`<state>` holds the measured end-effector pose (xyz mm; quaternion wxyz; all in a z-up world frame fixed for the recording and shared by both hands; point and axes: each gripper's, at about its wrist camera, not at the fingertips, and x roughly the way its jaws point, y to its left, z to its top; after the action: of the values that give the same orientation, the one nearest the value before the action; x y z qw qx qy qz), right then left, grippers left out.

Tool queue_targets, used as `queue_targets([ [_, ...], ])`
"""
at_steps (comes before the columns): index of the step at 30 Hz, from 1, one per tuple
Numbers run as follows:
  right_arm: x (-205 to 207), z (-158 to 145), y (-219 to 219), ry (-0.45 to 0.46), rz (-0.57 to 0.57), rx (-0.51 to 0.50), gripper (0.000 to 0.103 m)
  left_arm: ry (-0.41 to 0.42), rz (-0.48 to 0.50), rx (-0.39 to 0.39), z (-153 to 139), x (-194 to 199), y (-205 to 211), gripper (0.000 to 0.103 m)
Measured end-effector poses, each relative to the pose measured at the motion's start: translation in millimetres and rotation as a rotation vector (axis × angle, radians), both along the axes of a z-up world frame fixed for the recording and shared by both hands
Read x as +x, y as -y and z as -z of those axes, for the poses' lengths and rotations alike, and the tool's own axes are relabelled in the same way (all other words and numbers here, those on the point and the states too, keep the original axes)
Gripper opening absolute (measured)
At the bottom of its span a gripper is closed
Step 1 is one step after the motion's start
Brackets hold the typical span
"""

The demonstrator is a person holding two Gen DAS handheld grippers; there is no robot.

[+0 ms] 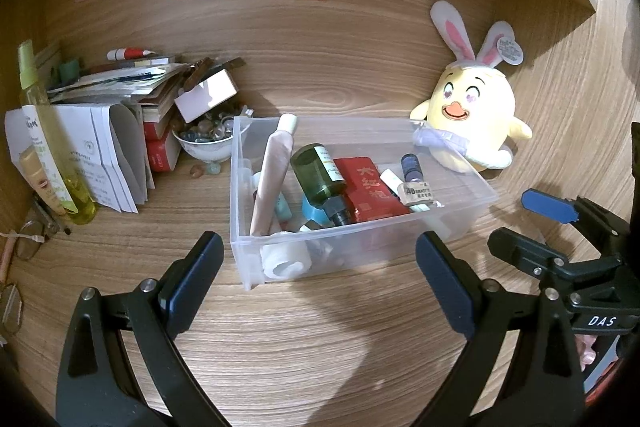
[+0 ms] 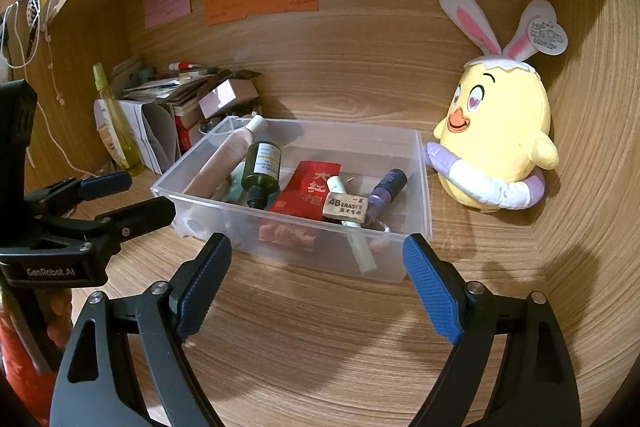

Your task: Organize objects

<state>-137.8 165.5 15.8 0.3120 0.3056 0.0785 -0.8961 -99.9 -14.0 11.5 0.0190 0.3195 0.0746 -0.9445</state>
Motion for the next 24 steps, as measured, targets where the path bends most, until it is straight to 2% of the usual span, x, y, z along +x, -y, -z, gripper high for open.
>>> queue_targets([
  [19, -0.5, 0.4, -2.0, 0.006, 0.001, -0.003, 0.086, -0.039, -0.026, -0.005, -5.7, 2.3, -1.2, 0.098],
  [24, -3.5, 0.3, -5.2, 0.02, 0.006, -0.01, 0.086, -0.033, -0.007, -0.002, -4.6, 1.7, -3.3, 0.098],
])
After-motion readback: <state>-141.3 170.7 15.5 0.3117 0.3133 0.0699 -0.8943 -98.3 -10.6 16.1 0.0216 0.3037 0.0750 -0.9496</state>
